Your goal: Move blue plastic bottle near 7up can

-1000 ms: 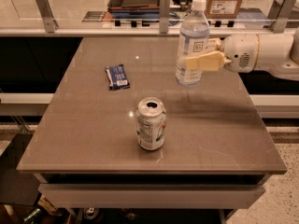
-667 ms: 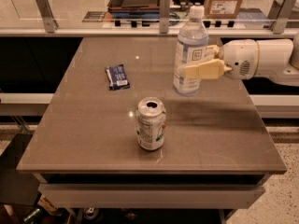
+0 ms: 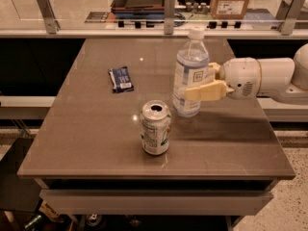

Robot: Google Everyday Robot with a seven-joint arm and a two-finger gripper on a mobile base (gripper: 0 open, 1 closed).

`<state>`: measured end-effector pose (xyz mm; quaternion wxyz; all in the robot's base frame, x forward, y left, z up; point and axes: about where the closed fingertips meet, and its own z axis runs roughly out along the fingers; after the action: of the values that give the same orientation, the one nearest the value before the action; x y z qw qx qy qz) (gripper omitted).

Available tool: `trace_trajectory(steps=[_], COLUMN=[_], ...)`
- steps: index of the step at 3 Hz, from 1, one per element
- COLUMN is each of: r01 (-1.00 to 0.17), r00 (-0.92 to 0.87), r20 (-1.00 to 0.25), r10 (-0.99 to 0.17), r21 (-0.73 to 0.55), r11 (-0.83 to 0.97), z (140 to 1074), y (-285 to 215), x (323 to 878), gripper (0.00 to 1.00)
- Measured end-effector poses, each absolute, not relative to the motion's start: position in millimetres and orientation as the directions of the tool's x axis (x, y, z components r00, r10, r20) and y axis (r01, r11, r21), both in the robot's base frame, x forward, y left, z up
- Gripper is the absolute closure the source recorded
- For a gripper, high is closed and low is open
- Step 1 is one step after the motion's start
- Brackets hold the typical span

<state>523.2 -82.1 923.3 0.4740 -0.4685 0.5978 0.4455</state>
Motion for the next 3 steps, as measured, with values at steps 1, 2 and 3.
trace_trajectory(steps=[1, 2, 3], r01=[-0.986, -0.988, -0.985], r00=[-0.097, -0.091, -0.126], r20=[-0.987, -0.990, -0.985], r10=[-0.125, -0.111, -0.119], r21=[0.078, 0.076, 0.110], r11=[0.149, 0.136, 0.130], z=[915, 914, 915], y=[-75, -70, -66], x=[514, 507, 502], gripper=[1.00, 1.00, 1.00])
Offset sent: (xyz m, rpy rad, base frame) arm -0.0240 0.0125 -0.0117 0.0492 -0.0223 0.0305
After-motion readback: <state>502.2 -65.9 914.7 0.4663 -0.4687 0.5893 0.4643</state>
